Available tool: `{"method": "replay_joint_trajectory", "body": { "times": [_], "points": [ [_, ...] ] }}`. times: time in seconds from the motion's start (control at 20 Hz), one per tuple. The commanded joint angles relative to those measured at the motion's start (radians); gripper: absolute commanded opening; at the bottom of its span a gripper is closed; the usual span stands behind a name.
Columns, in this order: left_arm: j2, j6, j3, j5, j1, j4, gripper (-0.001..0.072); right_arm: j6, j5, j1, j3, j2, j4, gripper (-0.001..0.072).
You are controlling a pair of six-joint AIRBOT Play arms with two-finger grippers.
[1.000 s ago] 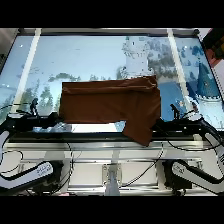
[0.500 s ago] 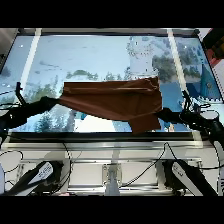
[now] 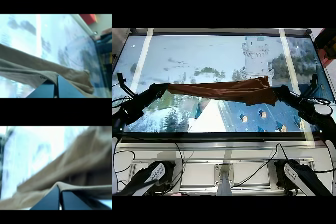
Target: Fold the clothes and pants, and hang the long-sleeved shirts on hangers.
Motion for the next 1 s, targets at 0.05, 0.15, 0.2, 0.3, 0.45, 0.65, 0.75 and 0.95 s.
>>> {"method": "replay_joint_trajectory", "body": {
  "times": [0.05, 0.15, 0.2, 0.3, 0.45, 0.65, 0.75, 0.95],
  "points": [
    [0.002, 0.018, 0.001, 0.372, -0.116, -0.018, 0.0020, 0.035, -0.371, 0.183, 0.110, -0.131, 0.018, 0.0016],
    [-0.004, 0.018, 0.002, 0.507, -0.150, -0.018, 0.0020, 0.035, -0.412, 0.212, 0.188, -0.241, 0.018, 0.0016],
    [-0.014, 0.018, 0.002, 0.563, -0.167, -0.018, 0.0019, 0.035, -0.411, 0.215, 0.232, -0.303, 0.018, 0.0016],
    [-0.050, 0.018, 0.006, 0.628, -0.191, -0.018, 0.0020, 0.035, -0.409, 0.216, 0.306, -0.407, 0.020, 0.0016],
    [-0.161, 0.017, 0.068, 0.644, -0.207, -0.018, 0.0020, 0.035, -0.414, 0.216, 0.379, -0.505, 0.020, 0.0016],
    [-0.362, 0.017, 0.224, 0.640, -0.246, -0.018, 0.0020, 0.035, -0.443, 0.216, 0.404, -0.579, 0.020, 0.0016],
    [-0.452, 0.017, 0.291, 0.640, -0.272, -0.018, 0.0020, 0.035, -0.468, 0.212, 0.404, -0.601, 0.021, 0.0016],
    [-0.533, 0.017, 0.333, 0.640, -0.298, -0.018, 0.0025, 0.034, -0.511, 0.213, 0.404, -0.625, 0.019, 0.0017]
  ]
}}
